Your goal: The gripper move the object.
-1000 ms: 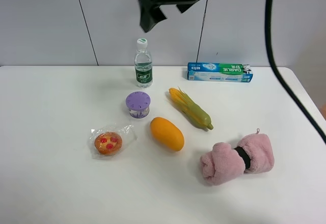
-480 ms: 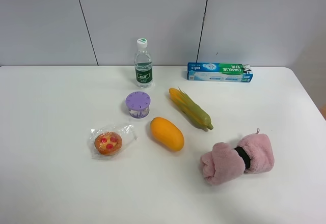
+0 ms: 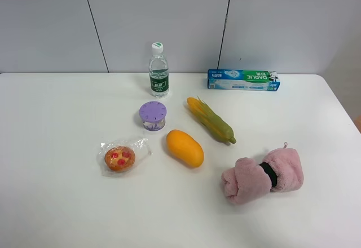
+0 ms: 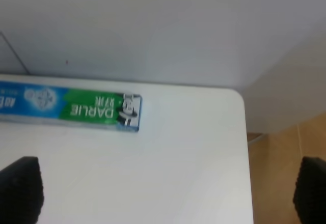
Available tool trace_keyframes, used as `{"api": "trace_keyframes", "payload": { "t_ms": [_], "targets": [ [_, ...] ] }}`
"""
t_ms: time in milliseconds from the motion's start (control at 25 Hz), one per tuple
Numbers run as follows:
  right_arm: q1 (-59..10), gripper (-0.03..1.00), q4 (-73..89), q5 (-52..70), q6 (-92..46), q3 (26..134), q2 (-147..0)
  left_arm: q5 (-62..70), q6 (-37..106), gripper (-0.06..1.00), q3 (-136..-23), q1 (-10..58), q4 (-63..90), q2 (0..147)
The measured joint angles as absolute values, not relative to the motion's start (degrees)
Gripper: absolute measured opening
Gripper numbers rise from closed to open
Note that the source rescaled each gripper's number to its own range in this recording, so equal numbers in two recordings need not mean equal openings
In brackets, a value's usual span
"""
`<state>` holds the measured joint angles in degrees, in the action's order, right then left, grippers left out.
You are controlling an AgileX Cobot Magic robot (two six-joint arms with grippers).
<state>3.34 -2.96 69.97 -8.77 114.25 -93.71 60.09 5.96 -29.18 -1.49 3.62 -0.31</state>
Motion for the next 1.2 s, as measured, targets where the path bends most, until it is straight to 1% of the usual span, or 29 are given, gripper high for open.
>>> {"api": "trace_keyframes", "payload": {
  "t_ms": [160, 320, 560, 720, 1000, 1200],
  "targets": [
    [3.51, 1.00, -3.34, 69.97, -8.77, 101.99, -87.09, 60.09, 5.96, 1.00, -29.18, -1.49, 3.62, -0.31],
    [4.59, 1.00, -2.91, 70.03, -8.71, 89.60, -77.46, 60.09, 5.96, 1.00, -29.18, -1.49, 3.62, -0.31],
    [9.17, 1.00, -2.03, 67.74, -8.14, 71.91, -60.26, 60.09, 5.96, 1.00, -29.18, -1.49, 3.62, -0.31],
    [9.86, 1.00, -1.86, 64.92, -7.89, 61.22, -47.52, 60.09, 5.96, 1.00, -29.18, -1.49, 3.62, -0.31],
    [9.61, 1.00, 0.46, 58.49, -7.89, 46.46, -26.37, 60.09, 5.96, 1.00, -29.18, -1.49, 3.62, -0.31],
    [9.56, 1.00, 1.55, 56.90, -7.94, 39.90, -14.62, 60.09, 5.96, 1.00, -29.18, -1.49, 3.62, -0.31]
  ]
}}
